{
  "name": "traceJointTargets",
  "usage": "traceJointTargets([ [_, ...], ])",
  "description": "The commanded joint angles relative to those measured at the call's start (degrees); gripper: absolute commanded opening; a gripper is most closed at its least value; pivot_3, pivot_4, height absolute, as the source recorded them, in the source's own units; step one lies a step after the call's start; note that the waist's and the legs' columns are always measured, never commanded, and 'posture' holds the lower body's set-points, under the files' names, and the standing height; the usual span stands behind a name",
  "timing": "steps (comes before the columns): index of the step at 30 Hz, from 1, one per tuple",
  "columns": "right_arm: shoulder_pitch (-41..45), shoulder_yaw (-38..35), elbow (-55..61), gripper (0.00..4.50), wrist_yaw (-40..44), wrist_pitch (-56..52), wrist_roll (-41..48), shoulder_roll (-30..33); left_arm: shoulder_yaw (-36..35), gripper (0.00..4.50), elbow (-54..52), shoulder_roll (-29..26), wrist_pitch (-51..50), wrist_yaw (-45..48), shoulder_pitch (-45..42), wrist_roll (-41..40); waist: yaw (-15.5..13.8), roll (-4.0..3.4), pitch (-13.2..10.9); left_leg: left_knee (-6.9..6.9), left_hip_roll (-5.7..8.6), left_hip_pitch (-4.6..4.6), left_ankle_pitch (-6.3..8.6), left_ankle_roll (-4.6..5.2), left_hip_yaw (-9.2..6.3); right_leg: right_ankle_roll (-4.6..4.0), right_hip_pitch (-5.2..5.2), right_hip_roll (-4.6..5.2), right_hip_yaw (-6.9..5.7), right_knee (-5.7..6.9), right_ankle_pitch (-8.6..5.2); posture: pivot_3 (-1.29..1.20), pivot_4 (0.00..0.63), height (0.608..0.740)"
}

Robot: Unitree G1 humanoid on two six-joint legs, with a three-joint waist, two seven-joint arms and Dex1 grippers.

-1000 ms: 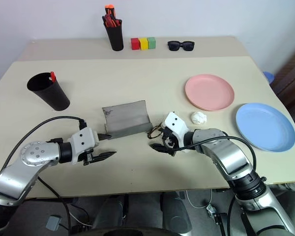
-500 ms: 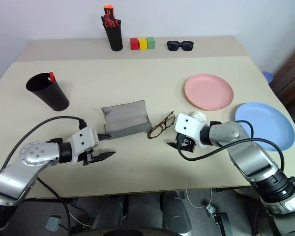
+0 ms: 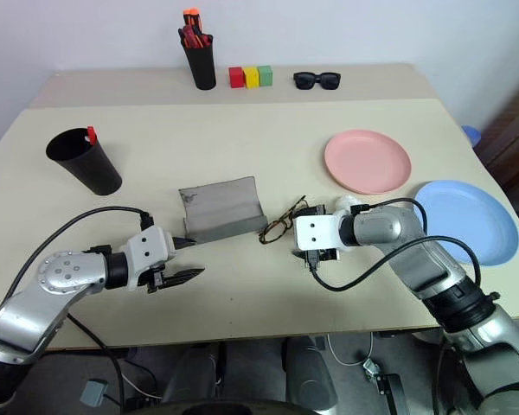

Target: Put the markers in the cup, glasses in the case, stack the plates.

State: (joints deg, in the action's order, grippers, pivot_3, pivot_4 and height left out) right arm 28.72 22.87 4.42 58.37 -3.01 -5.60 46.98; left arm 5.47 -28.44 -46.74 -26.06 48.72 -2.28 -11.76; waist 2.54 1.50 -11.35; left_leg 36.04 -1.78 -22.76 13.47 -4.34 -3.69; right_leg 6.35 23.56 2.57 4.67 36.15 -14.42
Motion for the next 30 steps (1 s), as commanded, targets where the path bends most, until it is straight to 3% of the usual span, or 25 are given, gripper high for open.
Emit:
traceJointTargets([
  [1, 2.8, 0.1, -3.5, 3.82, 2.5, 3.3, -0.7, -1.2, -0.7, 2.91, -2.1, 0.1, 0.7, -0.6, 1.0, 0.3, 0.1, 0.00, 0.0, 0.00, 0.00, 0.01, 0.00, 0.00, 0.00, 0.00, -0.01, 0.00, 0.00, 0.00, 0.00, 0.00, 0.150, 0.740],
  [14, 10.8, 2.9, -17.1, 3.82, 11.0, 11.8, -3.9, -5.3, -0.9, 2.91, -0.6, 0.1, 2.9, -1.1, 2.6, 0.9, 0.1, 0.00, 0.0, -0.01, 0.00, 0.30, 0.00, 0.00, 0.02, -0.01, -0.24, 0.01, 0.02, 0.04, 0.00, 0.00, 0.150, 0.740],
  [17, 12.0, 3.4, -20.0, 3.04, 11.3, 13.0, -5.3, -6.1, -0.8, 2.91, -0.2, 0.2, 3.4, -1.2, 2.7, 1.1, 0.1, 0.00, 0.0, 0.00, 0.00, 0.36, 0.00, 0.00, 0.02, -0.01, -0.31, 0.01, 0.02, 0.04, 0.00, 0.00, 0.150, 0.740],
  [23, 12.8, 3.1, -22.7, 0.06, 11.0, 14.8, -6.6, -6.8, -1.0, 2.91, 0.3, 0.4, 4.2, -1.3, 3.2, 1.3, 0.0, -0.02, 0.0, 0.04, 0.00, 0.39, 0.00, 0.00, 0.02, -0.03, -0.36, 0.01, 0.02, 0.05, 0.01, 0.00, 0.150, 0.740],
  [30, 13.1, 1.7, -22.2, 0.02, 9.8, 16.3, -6.7, -6.7, -0.8, 2.91, 0.9, 0.5, 4.8, -1.3, 3.3, 1.6, 0.0, -0.01, 0.0, 0.04, 0.01, 0.39, 0.00, 0.00, 0.02, -0.03, -0.38, 0.03, 0.02, 0.05, 0.01, 0.00, 0.150, 0.740],
])
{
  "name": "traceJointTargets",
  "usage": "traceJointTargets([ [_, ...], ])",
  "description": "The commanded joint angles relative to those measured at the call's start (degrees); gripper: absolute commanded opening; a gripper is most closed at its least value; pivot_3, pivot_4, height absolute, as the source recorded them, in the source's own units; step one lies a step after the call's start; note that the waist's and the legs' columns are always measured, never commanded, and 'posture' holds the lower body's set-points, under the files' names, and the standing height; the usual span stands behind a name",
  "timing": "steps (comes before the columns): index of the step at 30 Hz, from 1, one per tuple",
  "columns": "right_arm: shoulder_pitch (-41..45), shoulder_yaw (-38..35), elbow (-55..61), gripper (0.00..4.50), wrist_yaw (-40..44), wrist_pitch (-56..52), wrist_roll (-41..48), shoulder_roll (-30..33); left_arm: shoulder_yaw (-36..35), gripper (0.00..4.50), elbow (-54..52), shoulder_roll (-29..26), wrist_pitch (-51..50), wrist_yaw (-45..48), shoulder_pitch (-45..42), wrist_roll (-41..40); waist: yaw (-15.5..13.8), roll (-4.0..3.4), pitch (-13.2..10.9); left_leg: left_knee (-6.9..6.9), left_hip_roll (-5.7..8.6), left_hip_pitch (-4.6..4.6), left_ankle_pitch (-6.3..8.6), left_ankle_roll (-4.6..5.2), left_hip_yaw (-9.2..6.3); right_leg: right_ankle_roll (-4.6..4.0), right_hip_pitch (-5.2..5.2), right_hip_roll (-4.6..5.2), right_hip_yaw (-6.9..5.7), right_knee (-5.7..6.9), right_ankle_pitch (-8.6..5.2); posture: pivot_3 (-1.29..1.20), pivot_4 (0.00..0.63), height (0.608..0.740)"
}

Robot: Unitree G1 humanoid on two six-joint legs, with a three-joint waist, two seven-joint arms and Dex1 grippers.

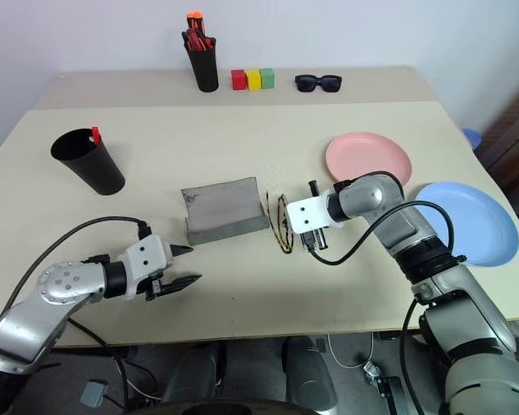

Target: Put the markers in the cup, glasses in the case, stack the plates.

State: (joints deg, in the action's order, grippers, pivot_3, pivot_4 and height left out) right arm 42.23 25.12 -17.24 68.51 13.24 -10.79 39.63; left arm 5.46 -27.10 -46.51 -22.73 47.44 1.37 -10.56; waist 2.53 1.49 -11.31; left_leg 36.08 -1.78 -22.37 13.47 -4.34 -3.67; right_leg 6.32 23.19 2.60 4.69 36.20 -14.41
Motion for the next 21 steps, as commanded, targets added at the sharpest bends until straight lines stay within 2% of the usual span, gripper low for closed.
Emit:
traceJointTargets([
  [1, -0.5, -1.4, 0.6, 0.02, -0.3, -1.4, -0.3, 0.4, -0.7, 2.91, -0.3, 0.3, 1.6, 0.0, -0.4, 0.4, 0.0, 0.00, 0.0, 0.00, 0.00, 0.00, 0.00, 0.00, 0.00, 0.00, 0.00, 0.00, 0.00, 0.00, 0.00, 0.00, 0.150, 0.740],
  [8, -1.1, -7.3, 10.7, 0.02, 3.2, -13.4, 7.2, 2.3, -1.4, 2.91, 0.5, 0.2, 2.4, -0.3, 0.0, 0.4, 0.0, -0.06, 0.0, -0.03, 0.00, -0.02, 0.00, 0.00, 0.00, 0.00, 0.05, 0.00, 0.00, 0.01, 0.00, 0.00, 0.150, 0.740],
  [14, -3.6, -13.1, 21.0, 0.02, 3.7, -29.8, 17.2, 2.0, -2.2, 2.91, 0.9, 0.4, 1.9, -0.6, -0.7, 0.0, 0.0, -0.06, 0.0, -0.08, -0.01, -0.03, 0.00, 0.00, -0.02, 0.00, 0.08, -0.01, -0.01, 0.01, -0.01, 0.00, 0.150, 0.740],
  [18, -4.9, -14.9, 29.7, 0.02, -2.9, -45.5, 22.0, -1.6, -4.5, 2.91, 1.8, 0.3, 0.9, -1.1, -1.5, -0.7, 0.1, -0.06, 0.0, -0.07, -0.02, -0.03, 0.00, 0.00, -0.02, 0.00, 0.10, -0.02, 0.00, 0.02, 0.00, 0.00, 0.150, 0.740],
  [21, -2.3, -15.9, 32.6, 0.02, -13.4, -59.5, 23.6, -9.8, -8.7, 2.91, 2.6, 0.2, -0.3, -1.9, -1.2, -1.8, 0.5, -0.06, 0.0, -0.07, -0.05, -0.04, 0.00, 0.00, -0.02, -0.01, 0.16, -0.07, 0.00, 0.07, 0.00, 0.00, 0.150, 0.740],
])
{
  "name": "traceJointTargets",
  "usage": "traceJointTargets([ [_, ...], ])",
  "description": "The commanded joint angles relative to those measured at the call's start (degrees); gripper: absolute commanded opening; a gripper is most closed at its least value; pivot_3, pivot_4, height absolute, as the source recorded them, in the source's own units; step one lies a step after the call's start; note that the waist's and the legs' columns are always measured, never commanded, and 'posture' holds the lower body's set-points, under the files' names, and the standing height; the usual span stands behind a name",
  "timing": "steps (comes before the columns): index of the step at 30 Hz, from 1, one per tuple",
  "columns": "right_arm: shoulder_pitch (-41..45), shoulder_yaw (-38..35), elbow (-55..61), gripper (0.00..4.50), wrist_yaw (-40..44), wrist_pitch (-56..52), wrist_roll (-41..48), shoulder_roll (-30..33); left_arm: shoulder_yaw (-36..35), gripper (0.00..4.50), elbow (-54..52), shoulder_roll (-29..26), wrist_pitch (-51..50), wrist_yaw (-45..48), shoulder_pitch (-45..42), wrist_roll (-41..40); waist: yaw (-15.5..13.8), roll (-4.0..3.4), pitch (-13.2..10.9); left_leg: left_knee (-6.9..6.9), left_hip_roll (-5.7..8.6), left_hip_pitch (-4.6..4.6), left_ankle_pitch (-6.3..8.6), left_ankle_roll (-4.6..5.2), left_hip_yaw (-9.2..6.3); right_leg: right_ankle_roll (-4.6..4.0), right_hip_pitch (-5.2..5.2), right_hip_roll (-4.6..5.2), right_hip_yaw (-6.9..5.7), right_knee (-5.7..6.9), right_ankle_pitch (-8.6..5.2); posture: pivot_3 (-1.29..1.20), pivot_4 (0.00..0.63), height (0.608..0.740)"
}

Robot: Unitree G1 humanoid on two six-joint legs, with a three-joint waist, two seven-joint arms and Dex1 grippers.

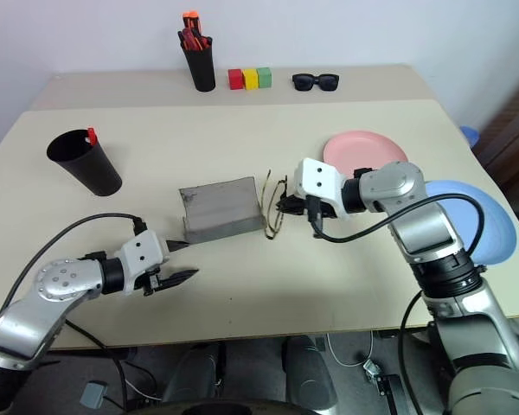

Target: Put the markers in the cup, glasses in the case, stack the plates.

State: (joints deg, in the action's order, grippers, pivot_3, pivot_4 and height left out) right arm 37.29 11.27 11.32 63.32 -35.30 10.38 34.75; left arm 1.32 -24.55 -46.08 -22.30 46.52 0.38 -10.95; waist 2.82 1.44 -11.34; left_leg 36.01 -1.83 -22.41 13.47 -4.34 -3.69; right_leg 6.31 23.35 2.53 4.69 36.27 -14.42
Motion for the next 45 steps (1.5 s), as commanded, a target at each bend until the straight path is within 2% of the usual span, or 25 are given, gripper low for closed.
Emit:
traceJointTargets([
  [1, 3.8, -2.5, 4.6, 0.02, -11.7, -15.2, 2.9, -8.1, -6.2, 2.91, 0.1, -0.3, -1.3, -1.4, 0.1, -2.0, 0.2, -0.04, 0.0, 0.00, 0.00, -0.02, 0.00, 0.00, 0.00, 0.00, 0.06, -0.01, 0.01, 0.05, 0.00, 0.00, 0.150, 0.740],
  [4, 6.1, -1.1, 5.5, 0.02, -20.2, -23.0, 2.0, -15.8, -10.1, 2.91, 0.8, -0.8, -2.3, -1.8, 1.7, -2.4, 0.4, -0.04, 0.0, -0.01, 0.01, -0.07, 0.00, 0.00, -0.01, 0.01, 0.12, 0.00, 0.00, 0.10, 0.00, 0.00, 0.150, 0.740],
  [11, 6.9, 4.5, 2.8, 0.02, -32.8, -26.3, -1.8, -24.8, -11.8, 2.91, -0.7, -1.2, -3.0, -2.4, 4.1, -2.2, -0.1, -0.03, 0.0, -0.09, 0.02, -0.15, 0.00, 0.00, 0.00, 0.01, 0.21, 0.03, -0.02, 0.02, 0.00, 0.00, 0.150, 0.740],
  [22, 5.9, 7.4, 1.1, 0.02, -35.5, -28.5, -1.5, -24.8, -12.3, 2.91, -2.0, -1.5, -3.7, -3.0, 5.5, -1.9, 0.0, -0.03, 0.0, -0.12, 0.02, -0.21, 0.00, 0.00, 0.00, 0.00, 0.27, 0.03, -0.03, 0.01, -0.01, 0.00, 0.150, 0.740],
  [29, 5.7, 8.4, 1.0, 0.02, -35.7, -25.0, -2.1, -24.4, -11.5, 2.91, -1.1, -1.4, -2.7, -2.8, 5.2, -1.5, 0.7, -0.03, 0.0, -0.16, 0.01, -0.22, 0.00, 0.00, 0.00, 0.01, 0.30, 0.02, -0.02, 0.01, 0.00, 0.00, 0.150, 0.740],
  [32, 5.6, 11.4, 3.2, 0.02, -31.8, -17.3, -3.6, -20.1, -11.0, 2.91, -1.0, -1.4, -2.7, -2.7, 4.8, -1.3, 0.9, -0.03, 0.0, -0.15, 0.01, -0.22, 0.00, 0.00, 0.00, 0.01, 0.30, 0.02, -0.03, 0.01, -0.01, 0.00, 0.150, 0.740],
  [35, 5.6, 15.0, 6.1, 0.02, -24.3, -4.7, -5.9, -12.0, -10.5, 2.91, -0.7, -1.2, -2.5, -2.7, 4.6, -1.0, 1.0, -0.03, 0.0, -0.15, 0.02, -0.28, 0.00, 0.00, 0.00, 0.02, 0.30, 0.05, -0.03, -0.06, -0.01, 0.00, 0.150, 0.740],
  [39, 4.2, 15.8, 7.0, 0.02, -9.1, 18.0, -7.2, 1.1, -10.1, 2.91, 0.1, -1.2, -2.3, -2.3, 4.0, -0.8, 1.1, -0.03, 0.0, -0.15, 0.02, -0.30, 0.00, 0.00, 0.01, 0.03, 0.28, 0.05, -0.03, -0.14, -0.01, 0.00, 0.150, 0.740],
  [45, 4.2, 18.0, -3.7, 0.02, 7.0, 50.6, -12.7, 13.9, -9.0, 2.91, 2.0, -1.9, -1.9, -1.1, 1.5, -0.5, 1.2, -0.03, 0.0, -0.12, 0.01, -0.22, 0.01, 0.00, 0.04, 0.03, 0.23, 0.04, -0.02, -0.13, -0.01, 0.00, 0.150, 0.740],
])
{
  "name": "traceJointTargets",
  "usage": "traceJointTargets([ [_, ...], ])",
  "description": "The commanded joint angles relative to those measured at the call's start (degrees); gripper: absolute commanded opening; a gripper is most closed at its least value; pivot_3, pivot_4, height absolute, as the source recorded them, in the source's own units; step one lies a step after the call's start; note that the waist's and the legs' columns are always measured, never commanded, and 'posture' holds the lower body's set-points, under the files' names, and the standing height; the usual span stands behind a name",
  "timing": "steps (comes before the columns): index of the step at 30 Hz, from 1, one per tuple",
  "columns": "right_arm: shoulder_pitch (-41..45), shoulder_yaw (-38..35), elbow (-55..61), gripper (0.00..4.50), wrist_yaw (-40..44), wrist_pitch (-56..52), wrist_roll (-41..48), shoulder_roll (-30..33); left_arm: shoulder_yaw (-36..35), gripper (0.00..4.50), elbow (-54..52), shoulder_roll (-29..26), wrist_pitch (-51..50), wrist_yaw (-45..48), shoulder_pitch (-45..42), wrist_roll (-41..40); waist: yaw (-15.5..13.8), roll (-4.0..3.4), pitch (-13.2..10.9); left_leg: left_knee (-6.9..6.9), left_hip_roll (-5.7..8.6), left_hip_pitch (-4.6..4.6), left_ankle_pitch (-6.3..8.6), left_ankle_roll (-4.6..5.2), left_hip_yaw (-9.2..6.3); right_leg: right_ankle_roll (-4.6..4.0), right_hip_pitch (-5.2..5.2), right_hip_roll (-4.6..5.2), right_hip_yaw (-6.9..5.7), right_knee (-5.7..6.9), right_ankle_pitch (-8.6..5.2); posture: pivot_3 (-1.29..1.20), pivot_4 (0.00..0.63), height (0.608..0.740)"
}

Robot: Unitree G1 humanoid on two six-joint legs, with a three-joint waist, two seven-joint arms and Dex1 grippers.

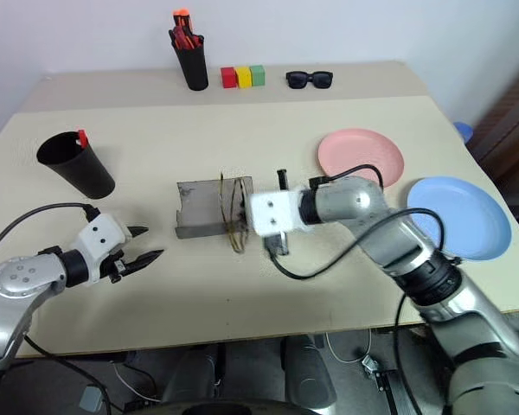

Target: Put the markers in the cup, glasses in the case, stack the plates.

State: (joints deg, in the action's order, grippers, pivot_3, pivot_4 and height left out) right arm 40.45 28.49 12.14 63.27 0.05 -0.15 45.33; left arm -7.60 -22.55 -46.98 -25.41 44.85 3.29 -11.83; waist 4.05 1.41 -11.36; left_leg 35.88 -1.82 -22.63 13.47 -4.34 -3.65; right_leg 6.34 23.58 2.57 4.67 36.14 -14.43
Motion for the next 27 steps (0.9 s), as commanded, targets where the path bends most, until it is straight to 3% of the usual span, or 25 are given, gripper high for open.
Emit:
traceJointTargets([
  [1, 1.5, 1.0, -6.5, 0.02, 9.3, 19.2, -2.0, 3.9, 0.1, 2.91, 0.3, -1.0, 1.2, 0.7, -1.8, 0.4, -0.1, 0.01, 0.0, 0.01, 0.00, 0.02, 0.00, 0.00, 0.01, 0.00, -0.02, 0.00, 0.00, -0.01, 0.00, 0.00, 0.150, 0.740],
  [10, 9.2, 6.2, -25.5, 0.02, 23.6, 44.6, -2.5, 1.5, 1.2, 2.91, -0.8, -0.4, 0.5, 0.4, -2.6, 0.6, -0.1, -0.03, 0.0, -0.01, -0.01, 0.10, 0.00, 0.00, 0.03, -0.01, -0.08, 0.01, 0.04, 0.04, 0.01, 0.00, 0.150, 0.740],
  [13, 11.0, 6.5, -31.1, 0.97, 24.0, 50.1, -3.0, -0.1, 1.1, 2.91, -1.6, -0.4, 0.4, 0.1, -1.9, 0.4, -0.1, -0.03, 0.0, 0.00, 0.00, 0.13, 0.00, 0.00, 0.03, -0.01, -0.12, 0.03, 0.04, 0.04, 0.01, 0.00, 0.150, 0.740],
  [15, 11.4, 5.6, -32.9, 1.90, 23.4, 51.8, -2.5, -0.5, 1.1, 2.91, -1.9, -0.4, 0.2, 0.0, -1.6, 0.3, -0.2, -0.03, 0.0, -0.01, 0.00, 0.13, 0.00, 0.00, 0.03, -0.02, -0.13, 0.04, 0.04, 0.04, 0.01, 0.00, 0.150, 0.740],
  [18, 11.3, 4.3, -33.8, 3.29, 23.6, 50.3, -1.1, 0.1, 1.2, 2.91, -2.4, -0.4, -0.2, -0.1, -1.2, 0.2, -0.2, -0.03, 0.0, 0.00, 0.00, 0.13, 0.00, 0.00, 0.02, -0.02, -0.14, 0.04, 0.04, 0.05, 0.01, 0.00, 0.150, 0.740],
  [27, 6.6, -3.3, -27.6, 3.29, 25.2, 28.3, 5.6, 6.4, 1.9, 2.91, -2.4, -0.6, -0.4, 0.4, -1.6, 0.1, -0.6, -0.05, 0.0, 0.01, 0.01, 0.14, 0.00, 0.00, 0.02, -0.03, -0.15, 0.04, 0.04, 0.06, 0.00, 0.00, 0.150, 0.740],
])
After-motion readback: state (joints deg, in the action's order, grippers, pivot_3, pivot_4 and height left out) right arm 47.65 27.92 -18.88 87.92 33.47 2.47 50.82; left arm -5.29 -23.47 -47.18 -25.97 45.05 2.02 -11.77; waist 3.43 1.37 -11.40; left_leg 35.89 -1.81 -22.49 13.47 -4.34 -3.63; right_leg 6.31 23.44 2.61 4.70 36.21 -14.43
